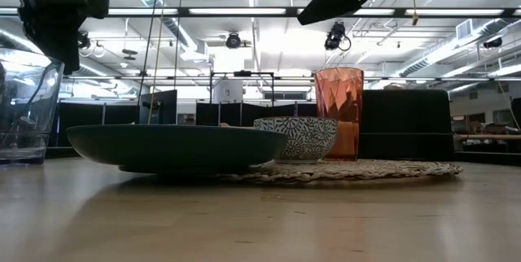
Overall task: Arrange a breakfast setting
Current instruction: Put the violet spoon on the brown table mat to the right of the red bowl
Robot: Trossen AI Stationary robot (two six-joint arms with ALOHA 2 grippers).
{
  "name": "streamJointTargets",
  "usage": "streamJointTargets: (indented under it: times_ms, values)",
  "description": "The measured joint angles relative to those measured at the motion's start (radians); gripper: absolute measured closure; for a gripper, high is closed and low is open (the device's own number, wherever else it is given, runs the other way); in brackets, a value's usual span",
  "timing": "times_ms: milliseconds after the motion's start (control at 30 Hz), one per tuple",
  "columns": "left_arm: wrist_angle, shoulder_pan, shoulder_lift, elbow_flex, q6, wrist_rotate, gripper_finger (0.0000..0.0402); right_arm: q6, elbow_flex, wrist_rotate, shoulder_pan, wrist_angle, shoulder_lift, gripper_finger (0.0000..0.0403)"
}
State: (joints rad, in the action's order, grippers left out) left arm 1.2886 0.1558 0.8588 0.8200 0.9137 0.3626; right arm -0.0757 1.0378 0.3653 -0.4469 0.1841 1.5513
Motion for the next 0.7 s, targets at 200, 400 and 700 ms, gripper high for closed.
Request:
streamJointTargets:
  times_ms: [200, 400, 700]
  values:
    - [0.004, 0.000, -0.003, 0.000, 0.000, 0.000, 0.0164, 0.000, 0.000, 0.000, 0.000, 0.001, 0.000, 0.0066]
    - [0.005, 0.000, -0.003, 0.000, -0.005, -0.005, 0.0208, 0.000, 0.000, 0.000, 0.000, 0.001, 0.000, 0.0066]
    - [0.009, 0.000, -0.004, 0.000, -0.010, -0.010, 0.0230, 0.000, 0.000, 0.000, 0.000, 0.001, 0.000, 0.0066]
